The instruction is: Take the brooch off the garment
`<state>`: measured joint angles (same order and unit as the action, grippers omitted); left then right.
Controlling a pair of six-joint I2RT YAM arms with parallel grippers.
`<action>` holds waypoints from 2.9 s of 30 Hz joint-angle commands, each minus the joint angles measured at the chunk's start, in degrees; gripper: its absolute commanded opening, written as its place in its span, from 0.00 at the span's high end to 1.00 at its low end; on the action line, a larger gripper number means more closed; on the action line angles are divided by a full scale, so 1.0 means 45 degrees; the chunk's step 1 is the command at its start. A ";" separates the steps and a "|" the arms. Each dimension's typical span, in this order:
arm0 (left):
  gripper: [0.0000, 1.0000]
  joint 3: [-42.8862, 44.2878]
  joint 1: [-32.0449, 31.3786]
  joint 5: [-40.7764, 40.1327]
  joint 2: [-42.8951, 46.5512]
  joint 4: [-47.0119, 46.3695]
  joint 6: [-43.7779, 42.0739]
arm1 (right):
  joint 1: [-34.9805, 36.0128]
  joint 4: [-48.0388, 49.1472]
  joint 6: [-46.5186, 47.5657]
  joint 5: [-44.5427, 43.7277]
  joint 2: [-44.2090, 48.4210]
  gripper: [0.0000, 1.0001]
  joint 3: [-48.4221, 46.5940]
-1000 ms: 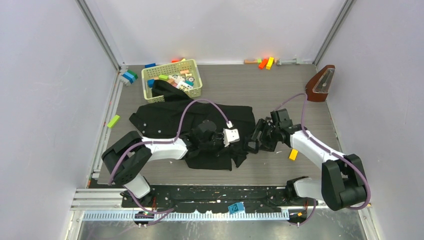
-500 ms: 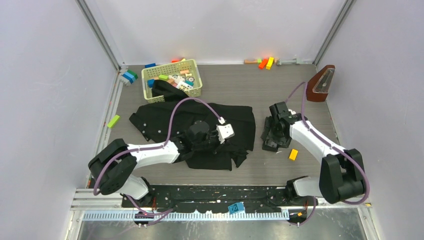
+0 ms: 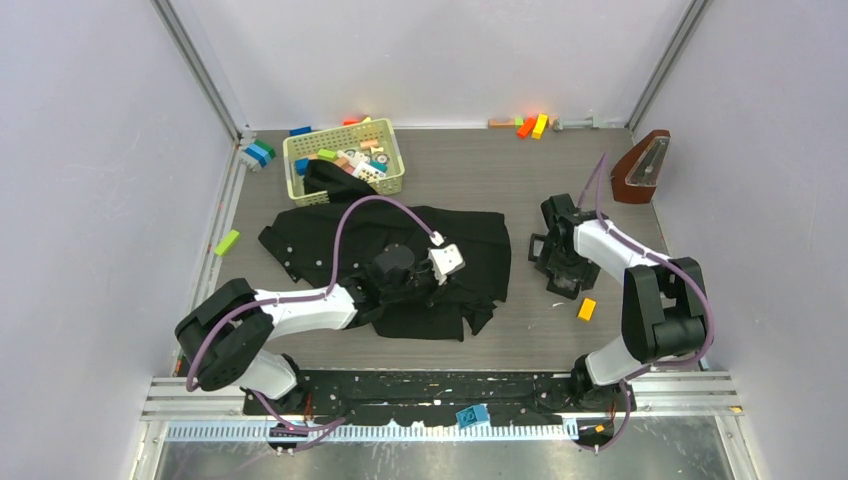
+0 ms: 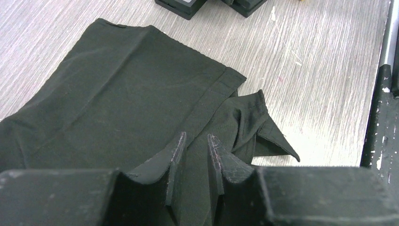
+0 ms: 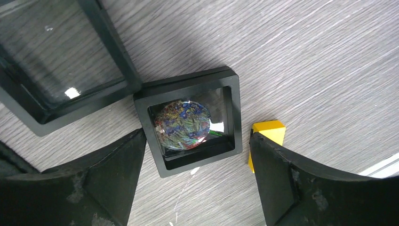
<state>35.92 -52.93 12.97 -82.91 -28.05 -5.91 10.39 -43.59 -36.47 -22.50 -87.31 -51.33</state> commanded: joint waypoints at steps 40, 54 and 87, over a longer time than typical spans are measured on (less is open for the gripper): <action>0.43 -0.0195 0.4248 -0.7906 1.0175 1.4161 0.9452 | 1.1674 1.0700 0.1408 0.3706 -0.2449 0.37 -0.2594; 0.43 -0.1088 0.5785 -0.6242 0.9793 1.3072 0.9905 | 1.1854 1.0550 0.1229 0.2700 -0.3956 0.97 -0.3567; 0.56 -0.2245 0.5819 -0.3314 0.6530 1.0361 1.0554 | 0.9562 1.2431 -0.1314 0.5861 -0.1796 0.99 0.2061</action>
<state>26.48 -27.18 0.95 -55.72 19.90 41.36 53.45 12.32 -41.89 6.00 -96.14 -42.50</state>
